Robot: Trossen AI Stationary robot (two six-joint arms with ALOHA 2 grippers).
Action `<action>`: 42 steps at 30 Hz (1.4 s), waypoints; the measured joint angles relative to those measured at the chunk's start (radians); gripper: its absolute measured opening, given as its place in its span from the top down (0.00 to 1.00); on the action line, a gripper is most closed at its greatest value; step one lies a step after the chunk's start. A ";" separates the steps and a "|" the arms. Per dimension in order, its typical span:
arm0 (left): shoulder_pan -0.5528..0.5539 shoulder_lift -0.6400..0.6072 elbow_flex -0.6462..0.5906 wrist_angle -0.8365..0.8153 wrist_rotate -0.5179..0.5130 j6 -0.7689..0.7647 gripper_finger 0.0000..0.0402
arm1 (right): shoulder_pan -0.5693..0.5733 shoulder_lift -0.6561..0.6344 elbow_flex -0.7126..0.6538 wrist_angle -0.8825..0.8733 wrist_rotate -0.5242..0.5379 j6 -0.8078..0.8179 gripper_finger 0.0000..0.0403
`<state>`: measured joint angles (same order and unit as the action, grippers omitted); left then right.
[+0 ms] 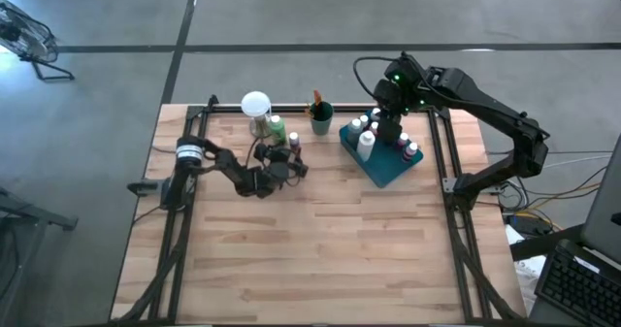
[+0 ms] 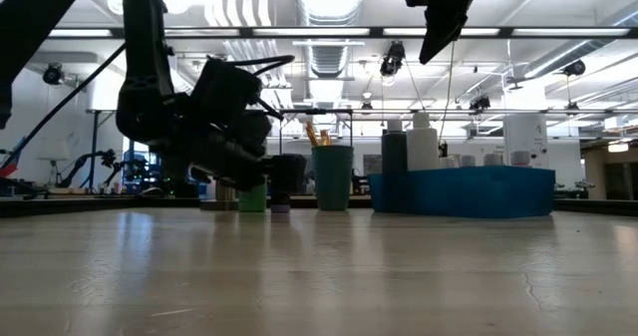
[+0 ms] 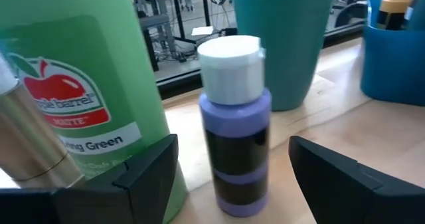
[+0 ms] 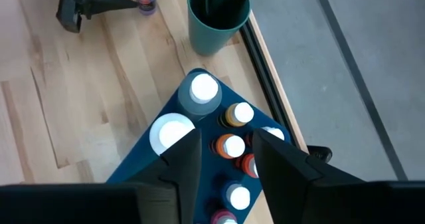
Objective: Pick & Place Paint Supplies
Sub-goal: Put the purple paint bottle into the blue bin
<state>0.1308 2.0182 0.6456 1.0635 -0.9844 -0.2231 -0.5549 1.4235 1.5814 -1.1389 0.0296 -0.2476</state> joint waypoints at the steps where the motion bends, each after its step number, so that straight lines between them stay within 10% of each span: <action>1: 0.005 0.000 0.000 0.000 0.000 -0.007 0.28 | 0.000 0.000 0.000 0.000 0.000 0.000 0.68; 23: 0.112 0.000 0.018 -0.009 0.189 -0.009 0.30 | 0.000 0.000 -0.002 0.005 0.000 0.004 0.58; 37: 0.096 -0.001 0.023 -0.039 0.183 -0.014 0.71 | 0.000 0.000 -0.002 0.003 0.000 0.004 0.68; 42: 0.083 -0.008 0.023 -0.047 0.237 -0.005 0.71 | 0.000 0.000 -0.002 0.003 -0.001 0.004 0.71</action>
<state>0.2134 2.0097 0.6682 1.0161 -0.7478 -0.2286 -0.5551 1.4235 1.5799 -1.1356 0.0289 -0.2432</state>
